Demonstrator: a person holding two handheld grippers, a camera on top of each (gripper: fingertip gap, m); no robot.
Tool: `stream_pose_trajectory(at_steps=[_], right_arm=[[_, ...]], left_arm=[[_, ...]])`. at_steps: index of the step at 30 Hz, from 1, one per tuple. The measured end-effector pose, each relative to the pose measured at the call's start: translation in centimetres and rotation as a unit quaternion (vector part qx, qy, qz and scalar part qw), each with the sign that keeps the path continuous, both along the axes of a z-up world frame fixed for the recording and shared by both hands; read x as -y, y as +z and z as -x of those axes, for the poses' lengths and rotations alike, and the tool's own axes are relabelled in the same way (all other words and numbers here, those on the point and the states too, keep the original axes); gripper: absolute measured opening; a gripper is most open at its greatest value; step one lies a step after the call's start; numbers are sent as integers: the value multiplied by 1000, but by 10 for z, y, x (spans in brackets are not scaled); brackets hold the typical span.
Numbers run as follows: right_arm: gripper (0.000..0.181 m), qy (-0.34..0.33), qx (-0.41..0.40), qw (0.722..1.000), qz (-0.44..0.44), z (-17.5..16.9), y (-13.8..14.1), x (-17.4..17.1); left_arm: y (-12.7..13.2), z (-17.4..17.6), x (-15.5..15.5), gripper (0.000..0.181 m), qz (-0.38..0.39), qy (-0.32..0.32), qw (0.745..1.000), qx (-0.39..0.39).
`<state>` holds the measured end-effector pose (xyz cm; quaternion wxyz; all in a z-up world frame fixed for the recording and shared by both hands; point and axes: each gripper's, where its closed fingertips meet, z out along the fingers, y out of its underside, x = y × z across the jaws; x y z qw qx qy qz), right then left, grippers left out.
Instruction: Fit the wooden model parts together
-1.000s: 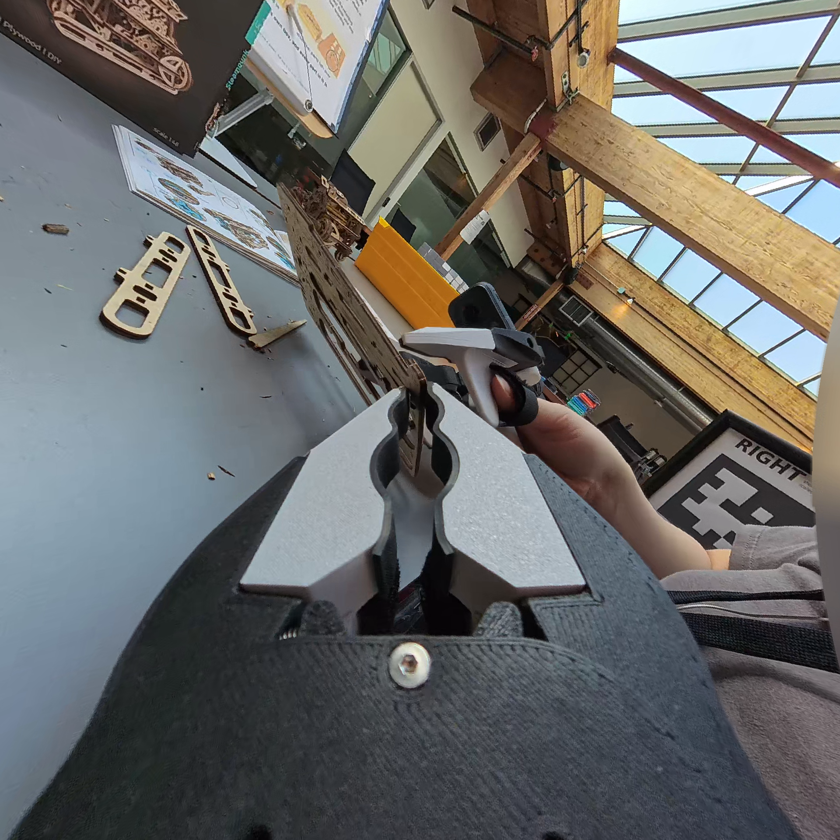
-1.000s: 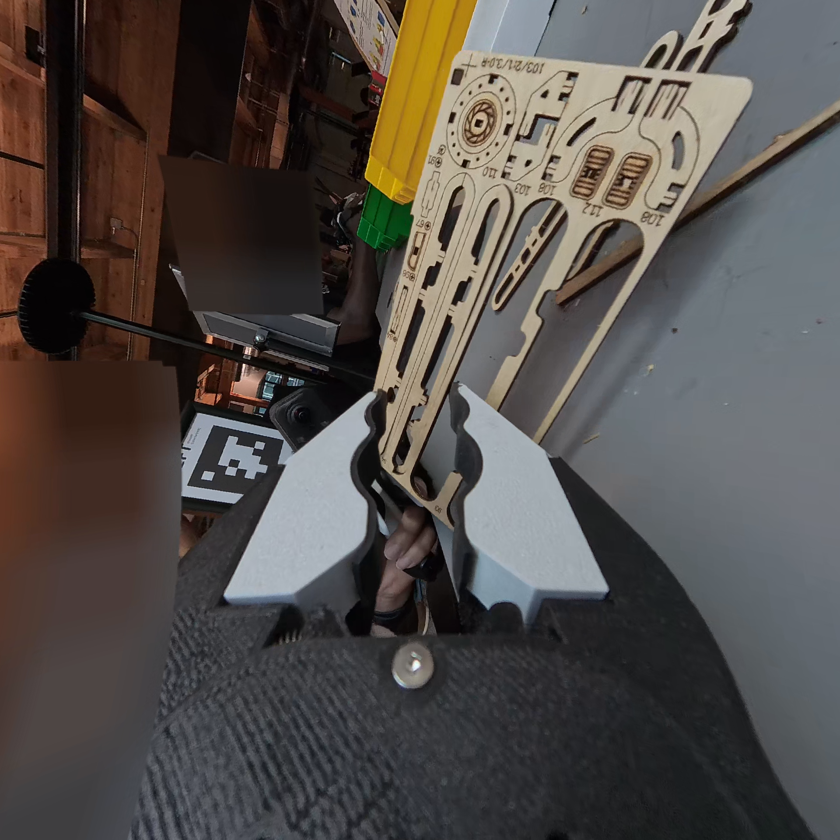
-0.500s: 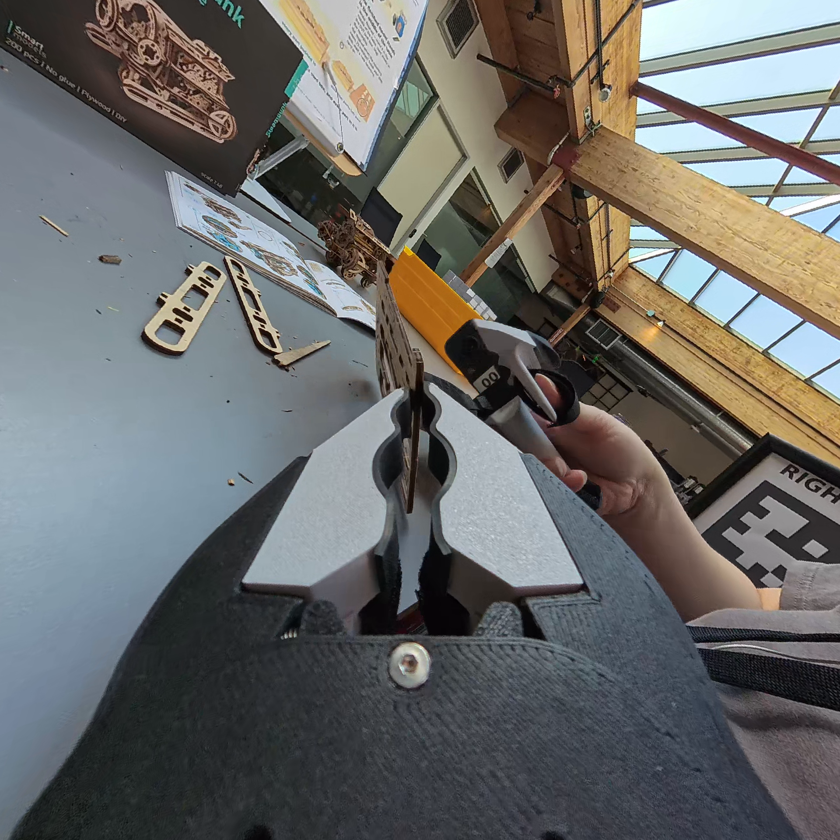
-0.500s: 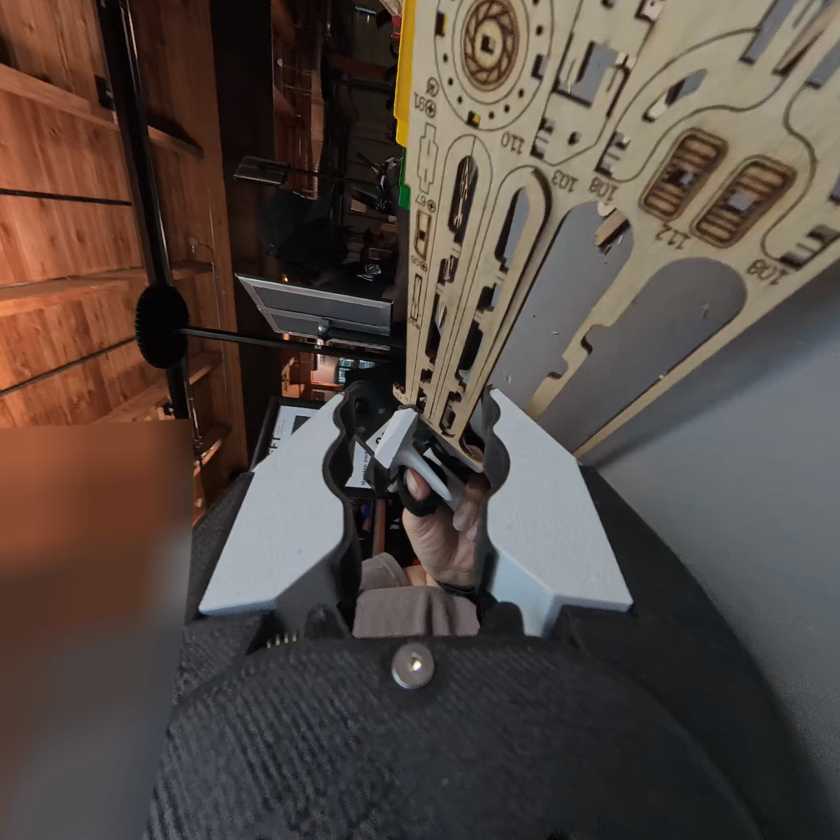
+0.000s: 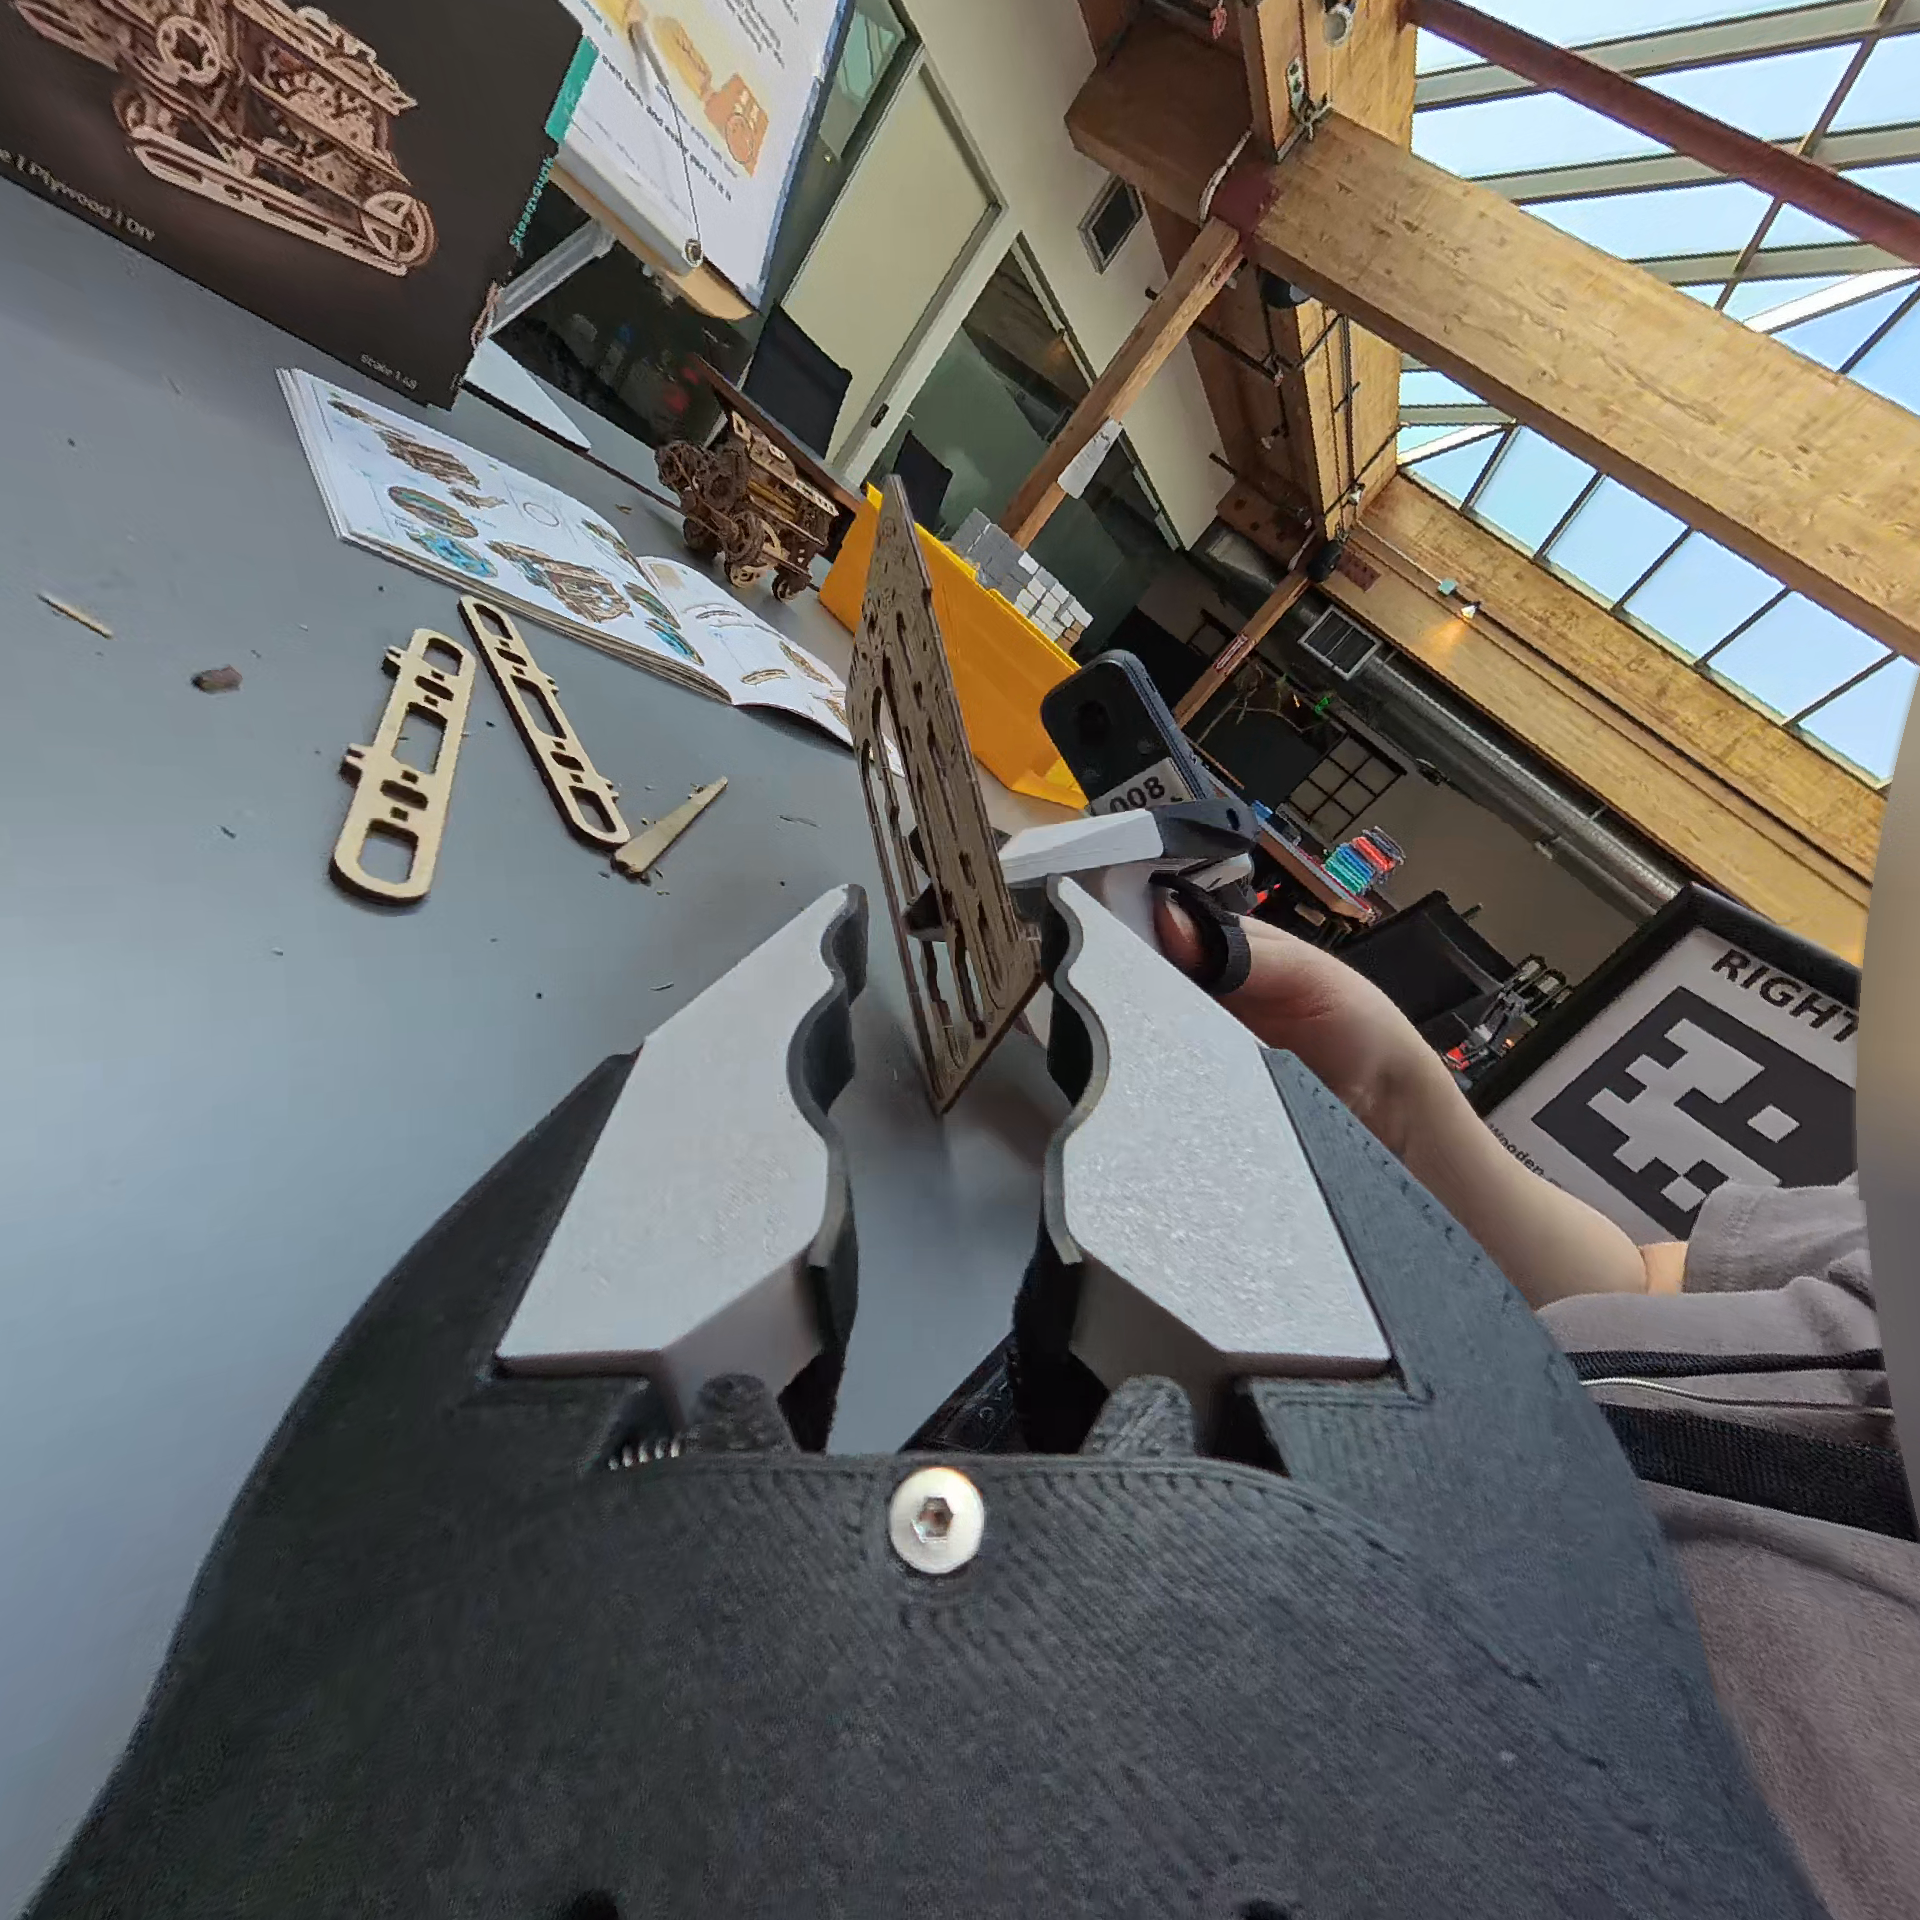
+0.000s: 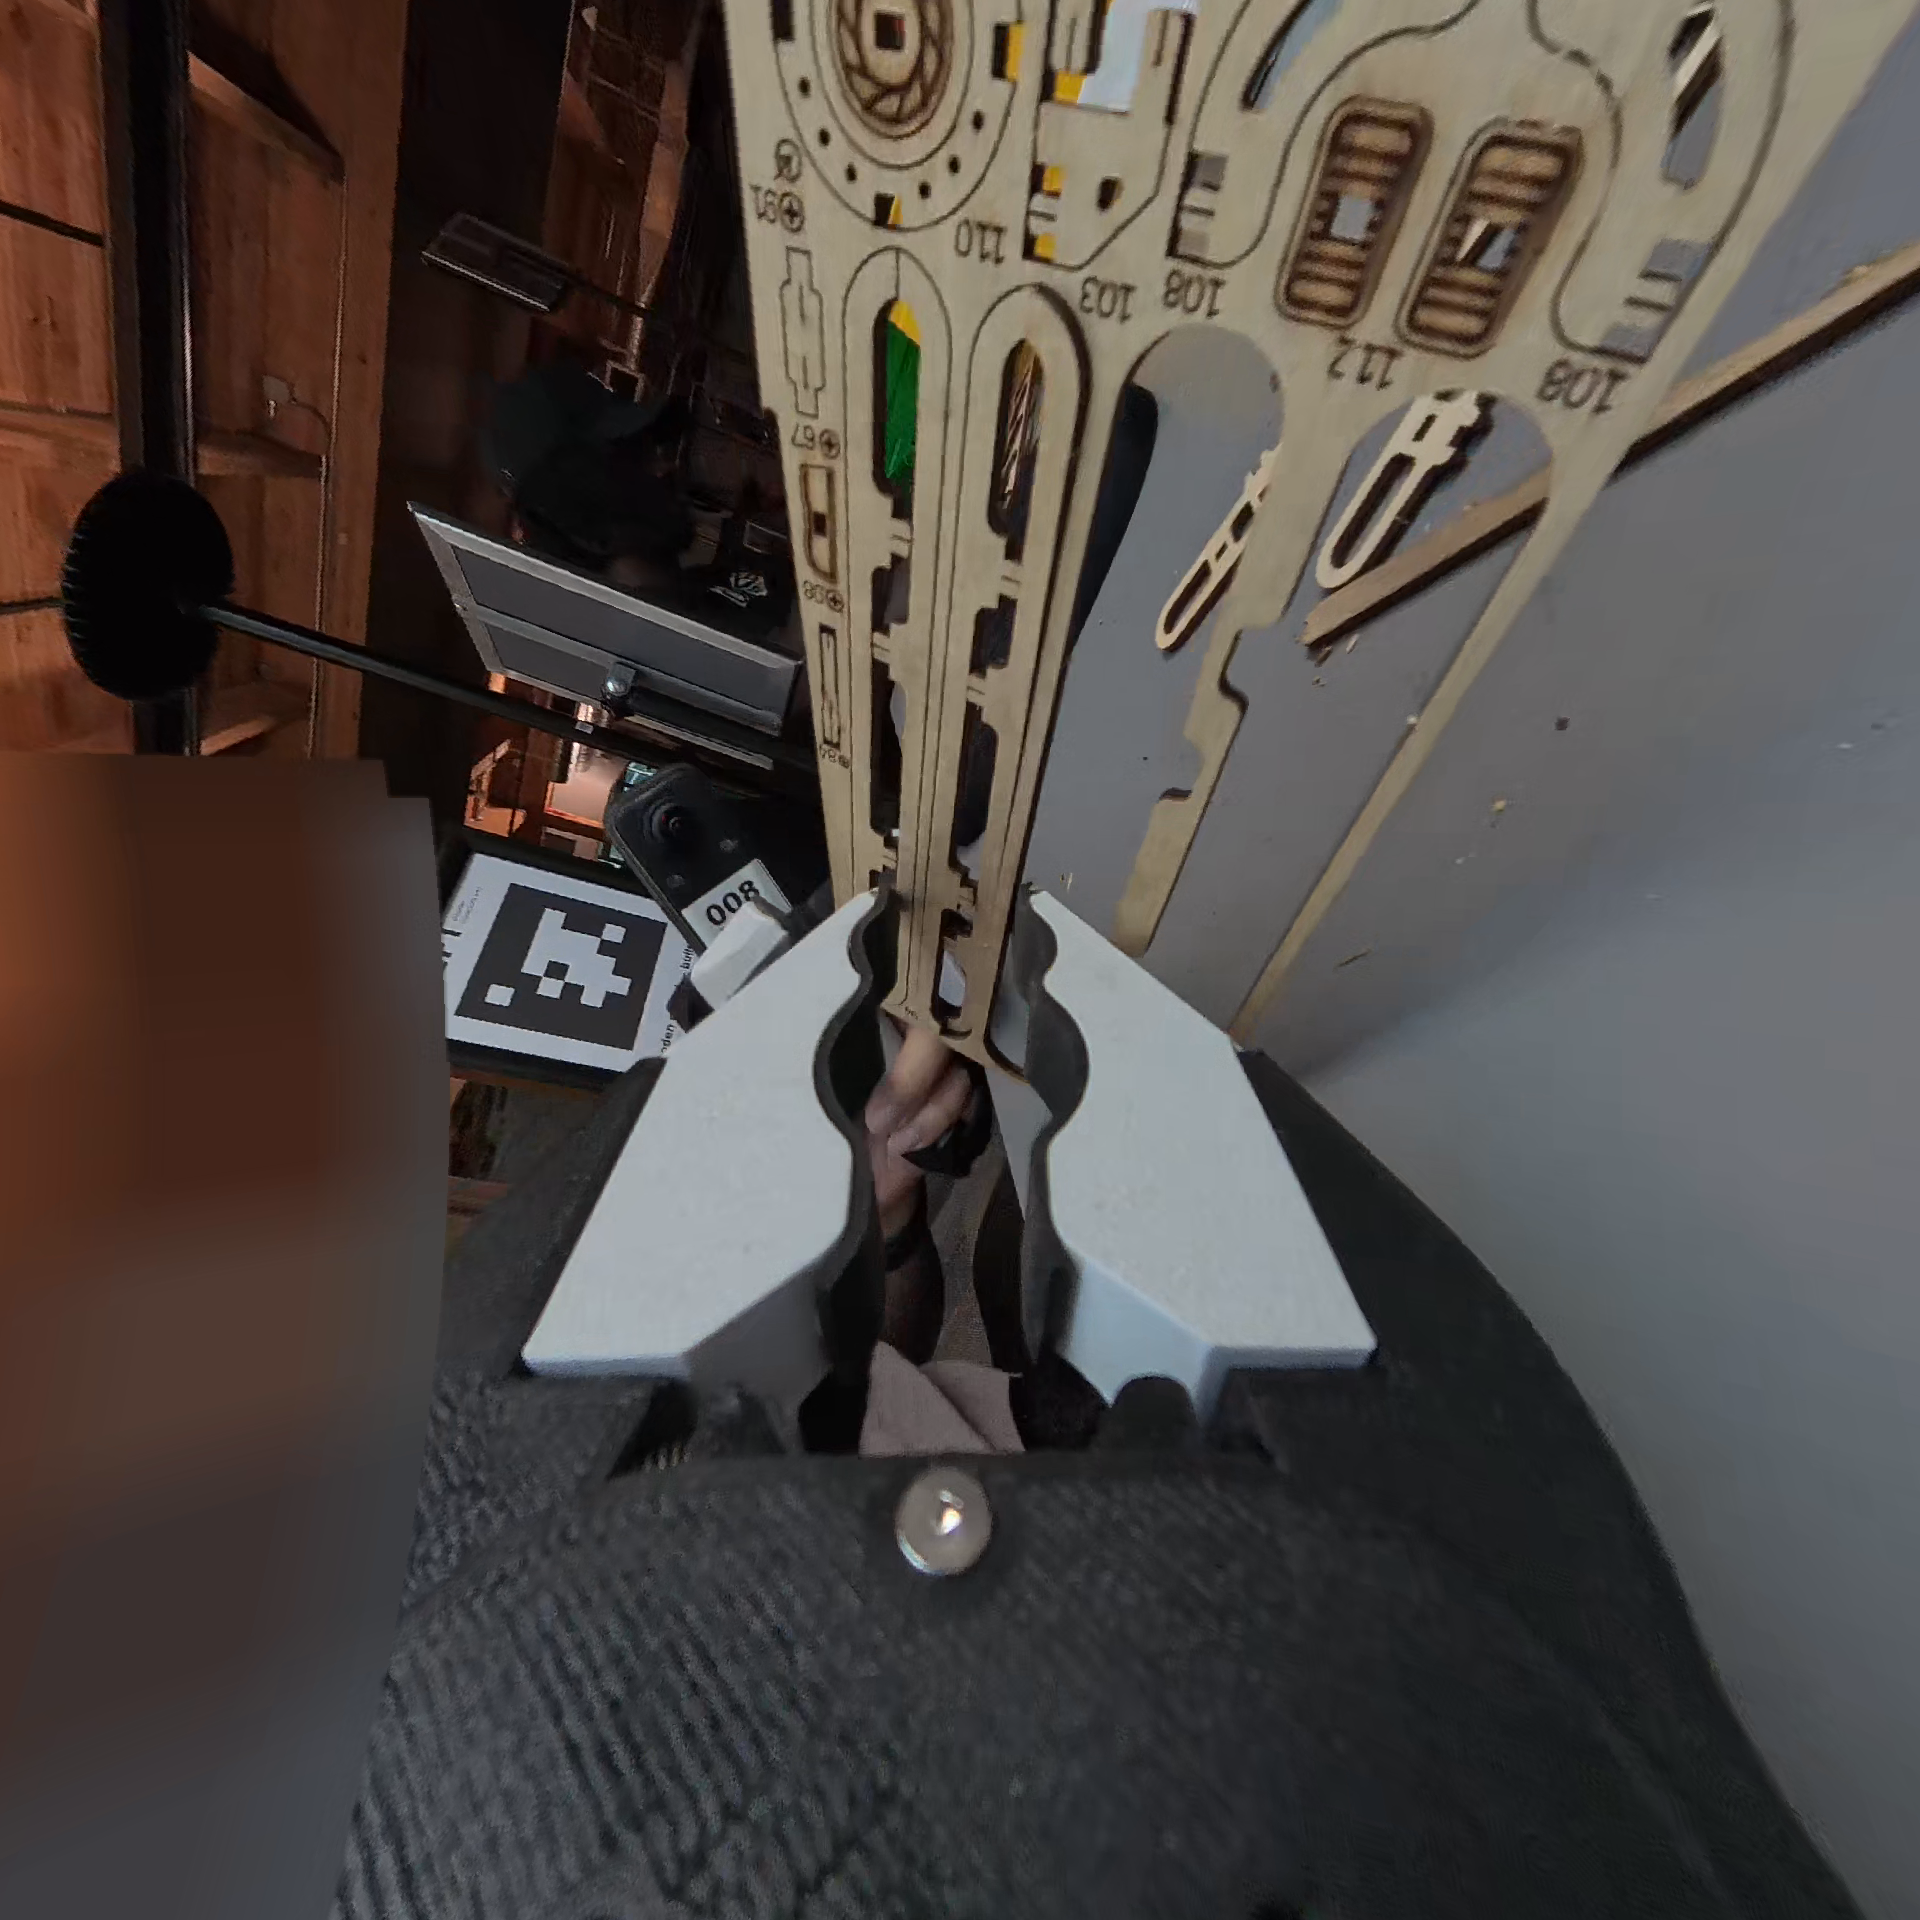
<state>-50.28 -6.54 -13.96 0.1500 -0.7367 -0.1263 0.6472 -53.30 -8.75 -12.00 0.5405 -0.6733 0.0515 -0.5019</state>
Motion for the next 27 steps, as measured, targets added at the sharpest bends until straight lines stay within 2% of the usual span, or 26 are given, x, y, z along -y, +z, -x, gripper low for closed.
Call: stream_pose_trajectory(at_steps=[4,7,9,12,14,18,24,27], right_arm=[[19,34,46,998,-39,2,-2,6],[18,49,89,992,-80,9,-3,12],[20,60,116,986,-107,12,-3,18],[27,59,146,976,-152,11,-2,20],[31,65,127,978,-150,13,1,24],[27,50,78,985,-145,16,0,22],[19,-28,38,996,-80,18,-4,9],[19,-62,60,991,-97,16,-6,6]], left_arm=[[3,-14,-7,31,15,-61,996,-61],[4,-31,-11,27,45,-107,991,-64],[0,-34,-13,7,53,-119,988,-79],[-3,-31,-16,0,41,-104,989,-95],[-4,-29,-16,0,46,-99,991,-74],[-7,-25,-17,0,66,-90,993,-29],[-12,-20,-24,0,62,-30,996,-55],[-14,-20,-25,0,56,-5,997,-55]])
